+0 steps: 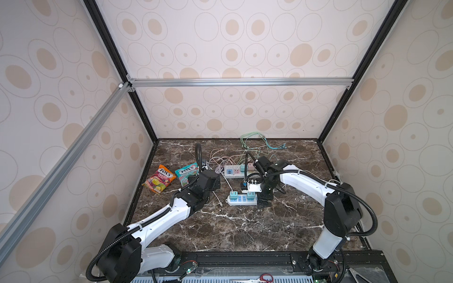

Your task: Insert the plug

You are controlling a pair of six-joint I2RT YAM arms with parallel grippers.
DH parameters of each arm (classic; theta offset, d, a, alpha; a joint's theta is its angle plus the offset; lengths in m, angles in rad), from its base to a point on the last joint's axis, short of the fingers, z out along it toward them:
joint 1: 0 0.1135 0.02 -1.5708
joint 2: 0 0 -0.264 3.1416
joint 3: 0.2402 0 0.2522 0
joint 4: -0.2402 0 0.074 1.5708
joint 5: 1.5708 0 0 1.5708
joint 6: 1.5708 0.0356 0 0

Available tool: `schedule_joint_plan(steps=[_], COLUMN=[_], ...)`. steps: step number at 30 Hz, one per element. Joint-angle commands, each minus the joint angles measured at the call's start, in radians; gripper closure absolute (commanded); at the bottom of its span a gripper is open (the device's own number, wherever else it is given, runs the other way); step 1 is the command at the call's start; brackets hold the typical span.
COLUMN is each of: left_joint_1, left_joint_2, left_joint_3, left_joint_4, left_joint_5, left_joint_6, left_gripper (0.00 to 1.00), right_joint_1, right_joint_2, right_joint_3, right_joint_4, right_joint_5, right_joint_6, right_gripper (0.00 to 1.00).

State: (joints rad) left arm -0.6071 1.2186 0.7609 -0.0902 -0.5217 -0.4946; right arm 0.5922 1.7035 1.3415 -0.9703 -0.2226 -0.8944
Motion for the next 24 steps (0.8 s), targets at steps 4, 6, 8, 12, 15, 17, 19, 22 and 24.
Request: schedule_joint_plan(steps=[4, 6, 8, 12, 15, 17, 19, 22, 24], left_joint_1=[0.088, 0.113, 0.141, 0.168, 0.196, 0.217, 0.237, 0.263, 0.285], left_joint_2=[-0.038, -0.048, -0.059, -0.111, -0.146, -0.161, -0.186, -0.214, -0.215], left_joint_3=[-0.011, -0.017, -0.023, -0.102, -0.171, -0.216, -0.272, -0.366, -0.417], left_joint_4=[-0.026, -0.029, -0.032, 0.073, 0.159, 0.198, 0.263, 0.451, 0.538], left_joint_5=[-0.024, -0.024, -0.039, -0.164, -0.276, -0.374, -0.463, -0.541, -0.592], left_joint_6=[-0.083, -0.090, -0.096, -0.095, -0.082, -0.098, -0.097, 0.010, 0.072], left_gripper=[0.02, 0.02, 0.02, 0.02, 0.01, 0.02, 0.02, 0.02, 0.02], right_joint_1=[-0.085, -0.114, -0.146, -0.235, -0.337, -0.396, -0.450, -0.534, -0.565], right_joint_2=[-0.145, -0.211, -0.299, -0.483, -0.578, -0.591, -0.572, -0.523, -0.490], right_joint_3=[-0.063, -0.100, -0.176, -0.398, -0.577, -0.653, -0.686, -0.707, -0.753], right_joint_4=[-0.061, -0.006, 0.142, 0.656, 1.113, 1.276, 1.315, 1.280, 1.325], right_joint_5=[-0.143, -0.179, -0.162, -0.086, 0.061, 0.229, 0.395, 0.532, 0.583], right_joint_6=[-0.042, -0.043, -0.011, 0.206, 0.490, 0.652, 0.757, 0.904, 0.958], right_gripper=[0.01, 0.01, 0.00, 0.01, 0.01, 0.01, 0.01, 0.01, 0.01])
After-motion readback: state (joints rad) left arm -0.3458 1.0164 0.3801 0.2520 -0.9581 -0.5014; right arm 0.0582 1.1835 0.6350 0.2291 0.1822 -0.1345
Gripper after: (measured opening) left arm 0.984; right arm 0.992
